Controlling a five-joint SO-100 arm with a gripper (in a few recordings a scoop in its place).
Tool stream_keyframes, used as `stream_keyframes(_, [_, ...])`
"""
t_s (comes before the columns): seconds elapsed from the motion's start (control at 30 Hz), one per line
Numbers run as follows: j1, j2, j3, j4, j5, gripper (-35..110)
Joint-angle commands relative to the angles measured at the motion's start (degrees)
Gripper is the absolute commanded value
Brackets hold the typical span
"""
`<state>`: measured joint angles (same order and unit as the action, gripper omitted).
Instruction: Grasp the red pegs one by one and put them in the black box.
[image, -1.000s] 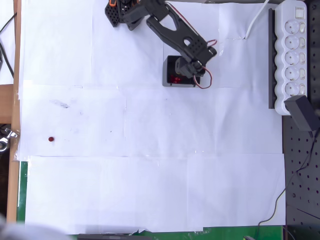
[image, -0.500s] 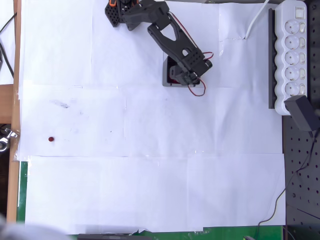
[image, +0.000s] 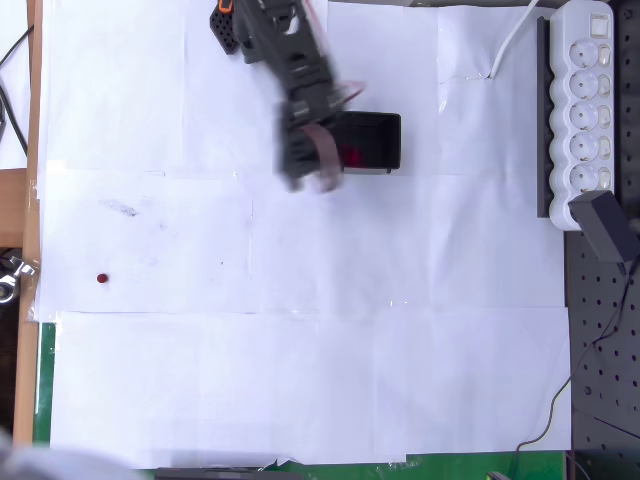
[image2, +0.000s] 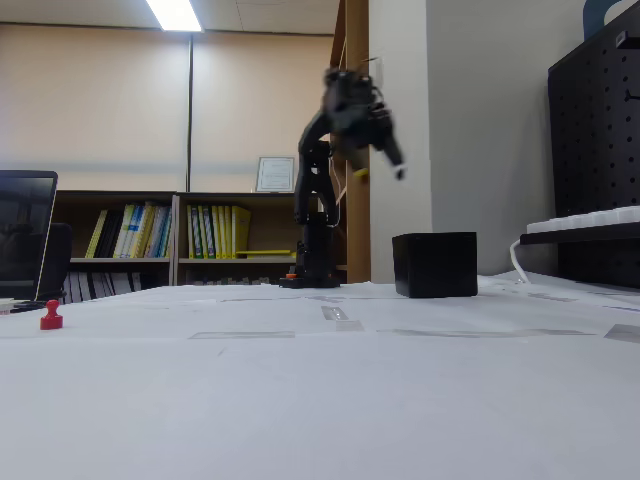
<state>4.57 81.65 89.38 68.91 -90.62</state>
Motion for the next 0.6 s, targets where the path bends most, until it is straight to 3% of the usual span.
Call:
stream_keyframes(0.0, [16.96,6.5,-8.96,-30.06,8.26,18])
stream_keyframes(0.1, [22.68,17.14,-9.23,-45.88,11.6,18])
stream_keyframes(0.27, [23.29,29.44,-2.02,-56.43,7.38,18])
stream_keyframes(0.57, [23.64,45.44,11.43,-62.93,4.83,18])
